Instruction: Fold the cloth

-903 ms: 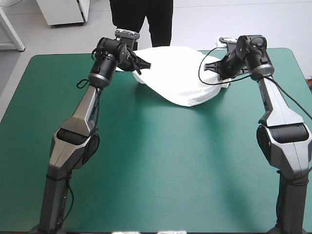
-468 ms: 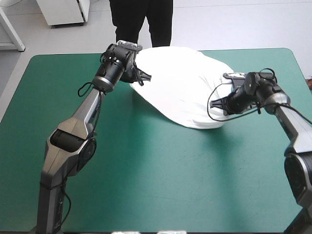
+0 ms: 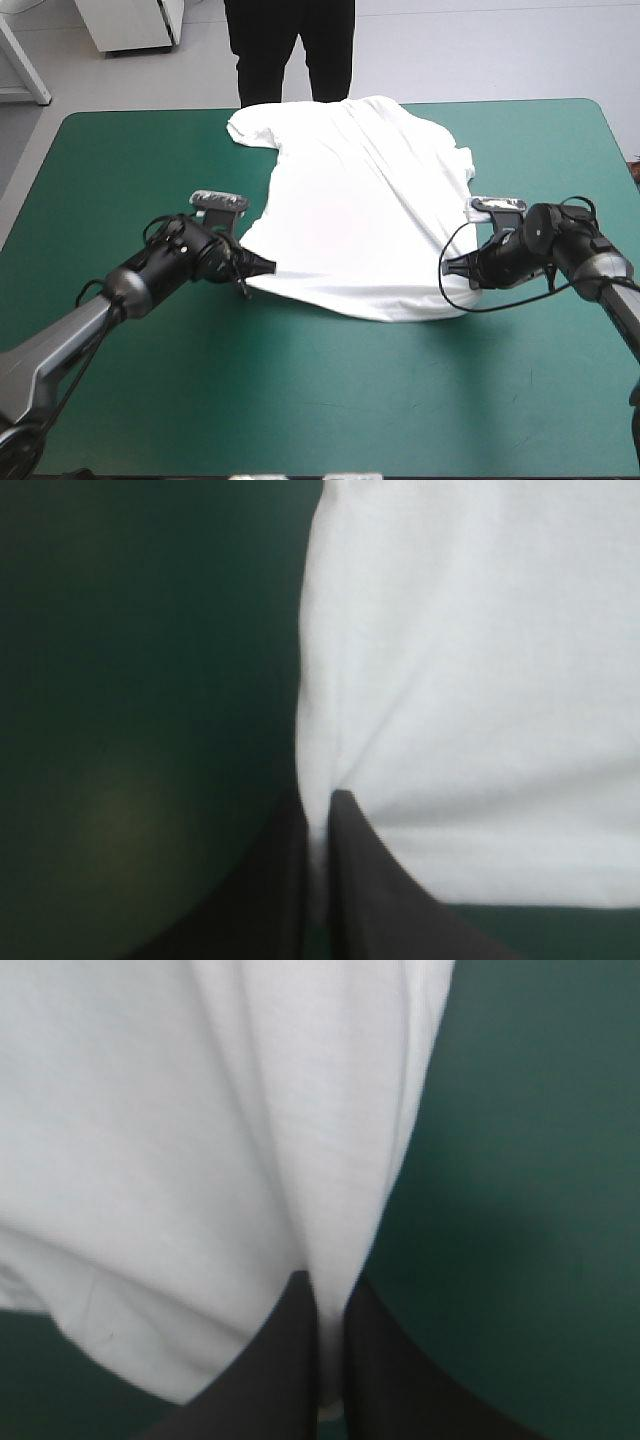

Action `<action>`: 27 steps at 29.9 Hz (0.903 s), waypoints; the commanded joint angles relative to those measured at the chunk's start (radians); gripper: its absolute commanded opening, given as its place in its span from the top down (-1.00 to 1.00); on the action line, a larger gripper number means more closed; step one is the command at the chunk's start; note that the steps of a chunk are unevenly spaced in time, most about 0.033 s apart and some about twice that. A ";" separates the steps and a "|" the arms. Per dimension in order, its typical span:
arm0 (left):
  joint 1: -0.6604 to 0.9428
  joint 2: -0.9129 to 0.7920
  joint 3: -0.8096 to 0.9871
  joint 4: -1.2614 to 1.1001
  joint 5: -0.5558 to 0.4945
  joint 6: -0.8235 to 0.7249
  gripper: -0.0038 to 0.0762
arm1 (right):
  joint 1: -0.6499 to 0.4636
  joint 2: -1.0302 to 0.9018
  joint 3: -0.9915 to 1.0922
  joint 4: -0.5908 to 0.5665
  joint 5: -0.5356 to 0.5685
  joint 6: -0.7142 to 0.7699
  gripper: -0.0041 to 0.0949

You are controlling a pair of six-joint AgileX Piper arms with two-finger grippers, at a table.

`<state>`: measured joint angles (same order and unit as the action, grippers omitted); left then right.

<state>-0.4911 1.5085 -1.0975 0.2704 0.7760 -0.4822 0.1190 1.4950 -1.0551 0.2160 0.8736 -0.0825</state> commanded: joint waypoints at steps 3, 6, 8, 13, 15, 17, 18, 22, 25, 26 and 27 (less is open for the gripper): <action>-0.063 -0.255 0.220 0.023 -0.030 -0.101 0.93 | -0.007 -0.150 0.138 0.021 -0.002 -0.010 0.95; -0.117 -0.358 0.314 0.008 0.005 -0.134 0.93 | -0.007 -0.217 0.209 0.036 0.013 -0.010 0.95; -0.160 -0.420 0.371 0.010 0.050 -0.203 0.93 | -0.007 -0.259 0.242 0.037 0.030 -0.010 0.95; -0.286 -0.542 0.480 0.003 0.116 -0.320 0.93 | -0.007 -0.352 0.295 0.056 0.089 -0.010 0.95; -0.339 -0.574 0.503 -0.006 0.133 -0.358 0.93 | -0.007 -0.370 0.311 0.058 0.110 -0.010 0.95; -0.395 -0.590 0.515 -0.010 0.152 -0.394 0.93 | -0.007 -0.381 0.320 0.063 0.130 -0.010 0.95; -0.414 -0.596 0.517 -0.013 0.159 -0.396 0.93 | -0.007 -0.386 0.327 0.063 0.142 -0.010 0.95; -0.468 -0.596 0.521 -0.018 0.201 -0.396 0.93 | -0.007 -0.390 0.354 0.065 0.182 -0.007 0.95; -0.468 -0.596 0.521 -0.018 0.227 -0.396 0.93 | -0.007 -0.390 0.357 0.070 0.188 0.004 0.95; -0.468 -0.596 0.521 -0.018 0.239 -0.398 0.93 | -0.007 -0.390 0.357 0.069 0.188 0.004 0.94; -0.468 -0.596 0.521 -0.020 0.251 -0.398 0.92 | -0.007 -0.390 0.357 0.072 0.190 0.004 0.91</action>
<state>-0.9496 0.9227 -0.5517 0.2413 0.9984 -0.8672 0.1190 1.1241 -0.6783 0.2720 1.0581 -0.0783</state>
